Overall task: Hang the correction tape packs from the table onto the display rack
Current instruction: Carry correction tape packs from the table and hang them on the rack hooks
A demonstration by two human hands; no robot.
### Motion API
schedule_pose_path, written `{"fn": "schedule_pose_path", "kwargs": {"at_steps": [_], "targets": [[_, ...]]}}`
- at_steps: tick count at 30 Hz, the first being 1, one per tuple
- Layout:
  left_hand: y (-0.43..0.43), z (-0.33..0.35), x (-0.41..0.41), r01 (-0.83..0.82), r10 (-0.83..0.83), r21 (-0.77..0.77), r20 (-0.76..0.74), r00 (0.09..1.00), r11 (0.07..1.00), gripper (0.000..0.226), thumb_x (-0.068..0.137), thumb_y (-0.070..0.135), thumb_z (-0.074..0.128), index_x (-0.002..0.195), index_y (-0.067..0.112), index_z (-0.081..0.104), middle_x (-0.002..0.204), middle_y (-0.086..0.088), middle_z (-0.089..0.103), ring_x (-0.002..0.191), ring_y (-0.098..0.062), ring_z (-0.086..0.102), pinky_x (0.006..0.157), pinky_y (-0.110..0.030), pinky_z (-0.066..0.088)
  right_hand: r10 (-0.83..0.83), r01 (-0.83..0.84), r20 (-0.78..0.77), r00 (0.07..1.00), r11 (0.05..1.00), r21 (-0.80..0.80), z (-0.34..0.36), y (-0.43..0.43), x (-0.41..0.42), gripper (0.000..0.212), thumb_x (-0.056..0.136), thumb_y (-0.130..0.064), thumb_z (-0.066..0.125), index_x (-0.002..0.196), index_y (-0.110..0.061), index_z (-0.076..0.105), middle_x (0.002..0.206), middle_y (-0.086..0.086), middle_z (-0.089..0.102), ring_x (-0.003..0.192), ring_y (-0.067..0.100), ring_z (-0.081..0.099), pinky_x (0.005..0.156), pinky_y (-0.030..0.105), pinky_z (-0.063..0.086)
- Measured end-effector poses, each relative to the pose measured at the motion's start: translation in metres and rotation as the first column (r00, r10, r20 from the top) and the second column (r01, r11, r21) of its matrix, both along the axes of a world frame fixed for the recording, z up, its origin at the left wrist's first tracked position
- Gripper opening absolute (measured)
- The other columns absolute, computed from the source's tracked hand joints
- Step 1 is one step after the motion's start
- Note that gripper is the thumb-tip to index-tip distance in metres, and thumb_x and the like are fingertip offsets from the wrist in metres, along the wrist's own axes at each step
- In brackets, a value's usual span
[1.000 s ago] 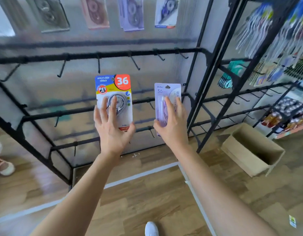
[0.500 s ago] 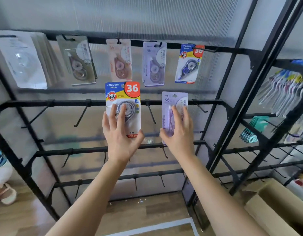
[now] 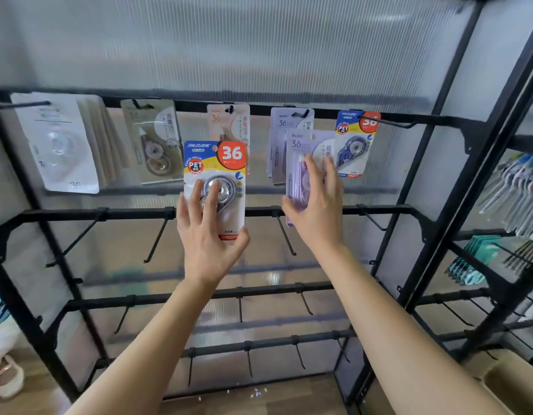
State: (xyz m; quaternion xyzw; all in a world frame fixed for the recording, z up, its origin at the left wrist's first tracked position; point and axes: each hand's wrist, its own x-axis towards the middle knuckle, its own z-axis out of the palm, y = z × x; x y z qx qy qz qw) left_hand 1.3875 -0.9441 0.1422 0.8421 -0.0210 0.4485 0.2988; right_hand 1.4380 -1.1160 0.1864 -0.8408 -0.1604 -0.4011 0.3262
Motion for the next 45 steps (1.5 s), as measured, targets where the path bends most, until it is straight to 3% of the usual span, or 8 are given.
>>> {"fn": "schedule_pose_path", "kwargs": {"at_steps": [9, 18, 25, 32, 38, 45], "targets": [[0.008, 0.007, 0.026, 0.019, -0.02, 0.029, 0.026, 0.999, 0.999, 0.078, 0.075, 0.047, 0.051, 0.141, 0.007, 0.041, 0.15, -0.018, 0.031, 0.137, -0.044, 0.022, 0.113, -0.054, 0.02, -0.063, 0.061, -0.016, 0.998, 0.993, -0.104, 0.03, 0.005, 0.039, 0.073, 0.085, -0.028, 0.064, 0.148, -0.018, 0.028, 0.157, 0.015, 0.012, 0.143, 0.033, 0.012, 0.111, 0.046, 0.024], [0.01, 0.006, 0.028, 0.032, -0.032, 0.028, 0.012, 0.999, 0.999, 0.08, 0.075, 0.05, 0.05, 0.142, 0.008, 0.039, 0.151, -0.016, 0.029, 0.138, -0.042, 0.02, 0.113, -0.049, 0.017, -0.09, 0.066, -0.162, 0.983, 0.987, -0.147, 0.033, 0.015, 0.07, 0.077, 0.087, -0.034, 0.064, 0.149, -0.023, 0.021, 0.158, 0.01, 0.009, 0.142, 0.034, 0.013, 0.106, 0.047, 0.033], [0.014, 0.005, 0.022, 0.04, -0.04, -0.003, -0.04, 0.998, 0.999, 0.082, 0.074, 0.052, 0.048, 0.141, 0.005, 0.041, 0.15, -0.018, 0.03, 0.137, -0.046, 0.02, 0.112, -0.057, 0.021, -0.138, 0.093, -0.213, 0.967, 0.974, -0.207, 0.035, 0.024, 0.095, 0.079, 0.086, -0.035, 0.066, 0.149, -0.023, 0.02, 0.158, 0.012, 0.005, 0.142, 0.035, 0.012, 0.105, 0.045, 0.036], [0.008, -0.003, 0.017, 0.073, -0.074, -0.008, -0.052, 0.996, 0.997, 0.083, 0.073, 0.052, 0.048, 0.143, 0.008, 0.038, 0.151, -0.016, 0.028, 0.138, -0.043, 0.018, 0.112, -0.055, 0.021, -0.157, 0.058, -0.289, 0.944, 0.944, -0.324, 0.027, 0.009, 0.094, 0.083, 0.093, -0.038, 0.055, 0.152, -0.027, -0.002, 0.159, 0.011, -0.01, 0.145, 0.039, -0.002, 0.115, 0.049, 0.015], [-0.039, -0.005, 0.017, 0.148, -0.149, -0.015, -0.006, 0.989, 0.989, 0.079, 0.074, 0.047, 0.051, 0.141, 0.006, 0.041, 0.15, -0.017, 0.03, 0.137, -0.043, 0.021, 0.114, -0.053, 0.019, -0.179, 0.096, -0.276, 0.944, 0.952, -0.289, -0.008, -0.041, 0.051, 0.076, 0.093, -0.029, 0.056, 0.152, -0.022, 0.009, 0.159, 0.013, 0.001, 0.146, 0.034, 0.004, 0.117, 0.047, 0.013], [-0.125, 0.003, 0.023, 0.259, -0.26, 0.026, 0.042, 0.965, 0.966, 0.078, 0.074, 0.043, 0.052, 0.14, 0.004, 0.042, 0.149, -0.02, 0.031, 0.137, -0.045, 0.024, 0.115, -0.051, 0.016, -0.271, 0.167, -0.353, 0.895, 0.939, -0.299, -0.045, -0.127, 0.019, 0.073, 0.095, -0.027, 0.054, 0.152, -0.022, 0.009, 0.16, 0.01, 0.002, 0.146, 0.03, 0.002, 0.118, 0.045, 0.009]]}}
